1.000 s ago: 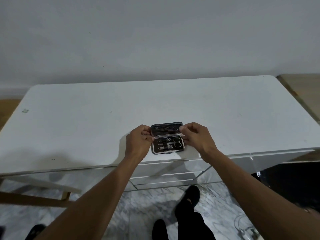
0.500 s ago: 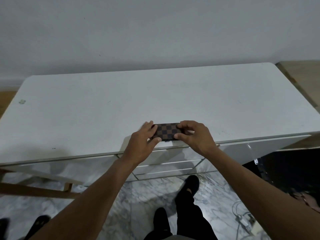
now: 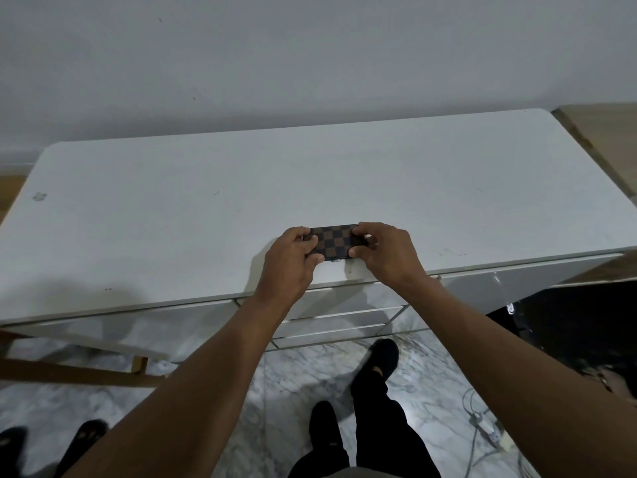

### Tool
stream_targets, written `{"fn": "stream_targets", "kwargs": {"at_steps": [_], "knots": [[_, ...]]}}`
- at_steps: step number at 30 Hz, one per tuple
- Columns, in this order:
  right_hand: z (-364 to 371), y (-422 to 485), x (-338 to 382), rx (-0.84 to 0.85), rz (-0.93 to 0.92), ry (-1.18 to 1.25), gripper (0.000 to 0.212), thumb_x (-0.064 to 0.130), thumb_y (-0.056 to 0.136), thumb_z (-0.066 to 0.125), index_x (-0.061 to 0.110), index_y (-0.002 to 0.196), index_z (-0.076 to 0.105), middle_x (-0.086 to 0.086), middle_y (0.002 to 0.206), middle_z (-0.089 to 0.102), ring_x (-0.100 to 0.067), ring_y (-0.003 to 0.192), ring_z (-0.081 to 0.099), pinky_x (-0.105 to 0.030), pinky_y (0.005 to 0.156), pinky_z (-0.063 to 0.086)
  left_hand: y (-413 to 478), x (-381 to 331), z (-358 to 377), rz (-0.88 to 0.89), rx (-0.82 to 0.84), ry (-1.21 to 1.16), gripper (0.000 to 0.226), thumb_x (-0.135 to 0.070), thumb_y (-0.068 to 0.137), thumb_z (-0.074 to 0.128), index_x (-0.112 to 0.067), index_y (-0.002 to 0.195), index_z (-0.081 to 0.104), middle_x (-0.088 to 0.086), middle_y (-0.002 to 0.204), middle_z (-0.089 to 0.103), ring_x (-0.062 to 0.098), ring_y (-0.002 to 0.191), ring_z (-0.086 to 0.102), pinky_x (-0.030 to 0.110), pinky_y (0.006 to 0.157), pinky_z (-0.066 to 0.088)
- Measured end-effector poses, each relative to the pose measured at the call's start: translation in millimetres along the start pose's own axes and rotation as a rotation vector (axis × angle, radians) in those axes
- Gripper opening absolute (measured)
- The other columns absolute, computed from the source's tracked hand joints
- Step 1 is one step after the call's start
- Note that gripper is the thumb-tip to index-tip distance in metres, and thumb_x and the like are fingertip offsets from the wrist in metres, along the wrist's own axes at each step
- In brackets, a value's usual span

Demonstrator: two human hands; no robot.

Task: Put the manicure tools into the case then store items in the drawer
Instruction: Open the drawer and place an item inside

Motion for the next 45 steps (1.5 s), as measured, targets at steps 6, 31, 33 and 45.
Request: {"fn": "stream_targets", "kwargs": {"at_steps": [6, 31, 33, 45], "knots": [[4, 3, 1, 0.002, 0.009, -0.041, 0.034, 0.011, 0.083, 0.072, 0.012, 0.116, 0.067, -0.005, 0.114, 0.071, -0.016, 0.096, 0.062, -0.019, 0.084, 0.042, 3, -1, 1, -0.031, 0.006, 0.002, 0.033, -0.009, 0.081, 0.073, 0.002, 0.112, 0.068, 0.013, 0.124, 0.060, 0.029, 0.111, 0.059, 0.038, 0.099, 0.047], [35, -100, -49, 0.109, -0.180, -0.457, 0.058, 0.018, 0.094, 0.056, 0.004, 0.146, 0.035, -0.013, 0.153, 0.037, -0.028, 0.142, 0.034, -0.036, 0.117, 0.028, -105, -7, 44, -0.011, 0.134, 0.296, 0.054, -0.008, 0.077, 0.071, 0.000, 0.127, 0.055, 0.021, 0.128, 0.055, 0.038, 0.116, 0.054, 0.046, 0.098, 0.046], [39, -98, -52, 0.111, -0.182, -0.488, 0.071, 0.019, 0.091, 0.060, 0.005, 0.151, 0.024, -0.011, 0.158, 0.027, -0.027, 0.147, 0.024, -0.040, 0.120, 0.023, -102, -6, 45, -0.005, 0.153, 0.355, 0.061, -0.008, 0.074, 0.073, 0.001, 0.130, 0.051, 0.022, 0.131, 0.052, 0.039, 0.117, 0.052, 0.046, 0.100, 0.044], [52, -85, -57, 0.197, -0.077, -0.651, 0.089, 0.014, 0.083, 0.060, 0.014, 0.153, 0.006, -0.004, 0.161, 0.011, -0.029, 0.150, 0.008, -0.051, 0.119, 0.021, -100, 7, 63, -0.022, 0.185, 0.535, 0.092, -0.022, 0.058, 0.080, -0.003, 0.140, 0.042, 0.017, 0.138, 0.047, 0.034, 0.124, 0.047, 0.052, 0.109, 0.033]]}}
Point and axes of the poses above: each hand's wrist, its own y-axis towards the middle knuckle, its own z-axis out of the palm, x = y × z, the point moved 1 cm from there along y, towards the middle knuckle
